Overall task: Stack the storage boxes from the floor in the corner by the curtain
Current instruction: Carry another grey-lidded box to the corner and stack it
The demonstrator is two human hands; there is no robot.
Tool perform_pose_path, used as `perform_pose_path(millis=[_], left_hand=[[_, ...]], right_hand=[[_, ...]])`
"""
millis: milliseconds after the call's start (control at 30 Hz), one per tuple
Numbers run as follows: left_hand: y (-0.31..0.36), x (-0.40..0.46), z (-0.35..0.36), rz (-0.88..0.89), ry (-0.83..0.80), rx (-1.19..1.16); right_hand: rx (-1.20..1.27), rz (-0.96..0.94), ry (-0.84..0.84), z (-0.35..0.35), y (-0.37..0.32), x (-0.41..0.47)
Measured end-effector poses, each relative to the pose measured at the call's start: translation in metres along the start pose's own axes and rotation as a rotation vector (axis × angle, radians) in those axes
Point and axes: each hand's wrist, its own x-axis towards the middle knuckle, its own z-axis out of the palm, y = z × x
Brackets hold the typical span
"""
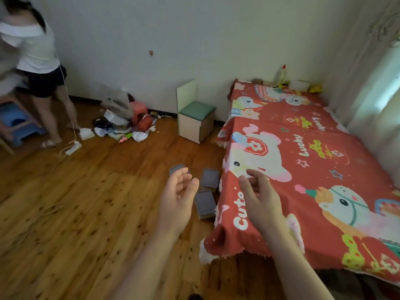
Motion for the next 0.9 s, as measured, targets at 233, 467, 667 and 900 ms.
perform_pose_path(millis=[233,467,667,900], left_hand=[[-0.017,0.085,0.007,-0.031,0.035,0.029],[-0.032,0.148,0.000,-0.045,0.072,0.037],[-0.051,0.197,-0.029,-0.074,0.119,0.045],[-0.083,0.279,-0.058,-0.090,0.100,0.037]], right_hand=[[0.034,0.000,-0.057,0.044,0.006,0.084],[0.002,-0.025,-0.091,0.087,0.007,0.147],[-0.022,-0.044,-0.127,0.140,0.004,0.187],[-0.071,0.011,-0.136,0.210,0.006,0.240]])
